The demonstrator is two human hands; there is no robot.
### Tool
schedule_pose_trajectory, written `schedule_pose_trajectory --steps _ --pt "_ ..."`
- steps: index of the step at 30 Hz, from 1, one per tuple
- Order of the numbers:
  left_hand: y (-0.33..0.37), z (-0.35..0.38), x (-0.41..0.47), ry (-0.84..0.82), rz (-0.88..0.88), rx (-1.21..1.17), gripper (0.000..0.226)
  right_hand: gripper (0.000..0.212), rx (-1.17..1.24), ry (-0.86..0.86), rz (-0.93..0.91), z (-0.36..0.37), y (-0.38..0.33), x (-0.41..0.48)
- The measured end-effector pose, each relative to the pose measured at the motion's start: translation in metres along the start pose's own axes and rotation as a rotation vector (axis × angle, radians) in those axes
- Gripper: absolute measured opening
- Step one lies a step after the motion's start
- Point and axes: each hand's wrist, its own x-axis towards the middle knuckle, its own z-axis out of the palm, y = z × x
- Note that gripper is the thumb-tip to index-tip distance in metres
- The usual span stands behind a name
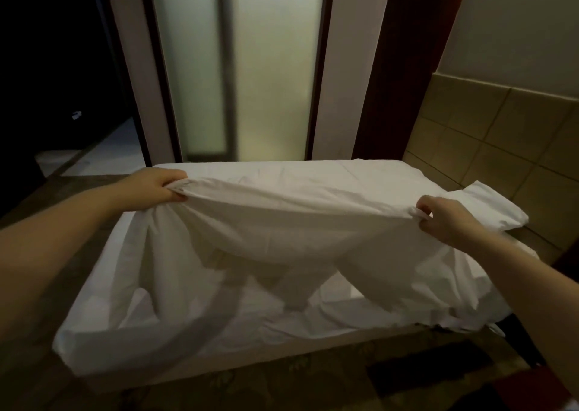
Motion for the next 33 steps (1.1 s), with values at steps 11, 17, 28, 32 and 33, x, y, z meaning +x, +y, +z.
schedule_pose_trajectory --steps 11,17,28,32,33 --pt "0.004 -0.002 -0.020 -0.205 -0.188 -0.145 0.044 0.025 -0.072 -0.008 0.137 0.005 0.020 0.007" --pt "-0.007 -0.005 -0.022 -0.115 -0.172 -0.093 0.022 0.022 -0.125 -0.016 0.321 0.006 0.029 0.001" --pt "0.014 -0.013 -0.019 -0.099 -0.010 0.111 0.009 0.033 0.104 0.266 0.273 -0.002 0.000 0.014" --pt "0.054 -0.010 -0.021 0.021 0.088 0.117 0.033 0.020 0.103 0.340 -0.139 -0.007 -0.045 0.017" --pt "0.068 -0.007 -0.021 0.005 0.137 0.110 0.039 0.021 0.103 0.318 -0.256 -0.007 -0.064 0.018"
